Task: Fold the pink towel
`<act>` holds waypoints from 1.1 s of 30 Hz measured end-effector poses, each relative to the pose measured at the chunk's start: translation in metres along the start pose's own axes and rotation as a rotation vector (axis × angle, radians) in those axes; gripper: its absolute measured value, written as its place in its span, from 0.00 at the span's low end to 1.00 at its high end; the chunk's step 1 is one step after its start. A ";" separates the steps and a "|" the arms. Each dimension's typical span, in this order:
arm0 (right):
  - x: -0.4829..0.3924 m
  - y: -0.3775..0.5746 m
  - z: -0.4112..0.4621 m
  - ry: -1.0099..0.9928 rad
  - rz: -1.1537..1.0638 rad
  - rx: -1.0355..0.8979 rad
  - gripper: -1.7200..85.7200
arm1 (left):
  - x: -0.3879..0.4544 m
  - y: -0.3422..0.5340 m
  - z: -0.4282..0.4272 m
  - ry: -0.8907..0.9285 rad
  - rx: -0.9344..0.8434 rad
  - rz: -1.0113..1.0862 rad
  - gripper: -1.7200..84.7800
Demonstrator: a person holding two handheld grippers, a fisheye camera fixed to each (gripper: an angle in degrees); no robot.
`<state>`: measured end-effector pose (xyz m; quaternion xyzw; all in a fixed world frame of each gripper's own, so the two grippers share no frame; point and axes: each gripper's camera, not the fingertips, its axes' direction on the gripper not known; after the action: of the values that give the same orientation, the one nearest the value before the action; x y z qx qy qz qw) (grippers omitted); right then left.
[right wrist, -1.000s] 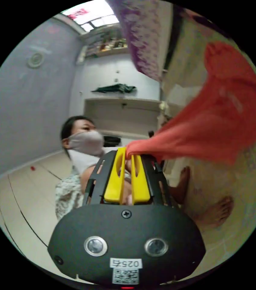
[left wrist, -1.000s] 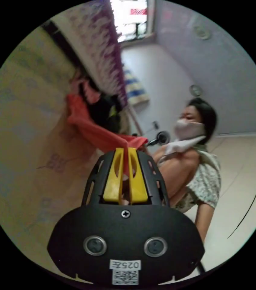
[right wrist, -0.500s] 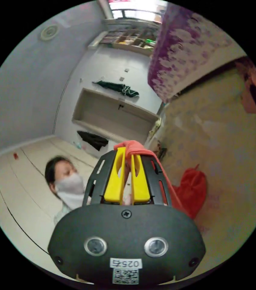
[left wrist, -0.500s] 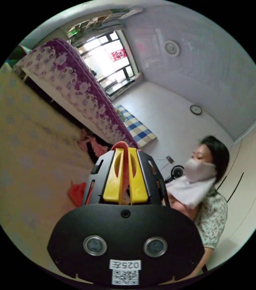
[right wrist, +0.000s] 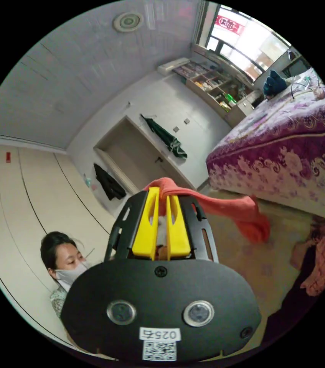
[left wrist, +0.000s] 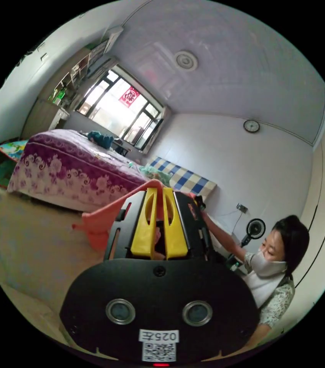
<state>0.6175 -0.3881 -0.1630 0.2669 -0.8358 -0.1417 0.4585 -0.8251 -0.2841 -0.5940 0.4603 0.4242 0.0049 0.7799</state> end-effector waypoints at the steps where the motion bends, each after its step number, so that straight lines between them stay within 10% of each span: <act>1: 0.016 0.015 0.010 0.037 0.028 -0.054 0.02 | -0.005 0.017 0.008 -0.037 -0.068 -0.032 0.00; 19: 0.238 0.469 0.102 0.251 0.698 -0.624 0.04 | -0.090 0.483 0.085 -0.176 -0.612 -0.849 0.00; 27: 0.246 0.533 0.088 0.373 0.849 -0.546 0.13 | -0.063 0.500 0.087 -0.486 -0.745 -0.868 0.04; 33: 0.262 0.404 0.130 0.577 0.359 -0.462 0.23 | -0.096 0.356 0.137 -0.665 -0.527 -0.366 0.09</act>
<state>0.2658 -0.2093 0.1424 0.0357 -0.6524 -0.1630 0.7393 -0.6594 -0.2149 -0.2447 0.1402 0.2095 -0.1732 0.9521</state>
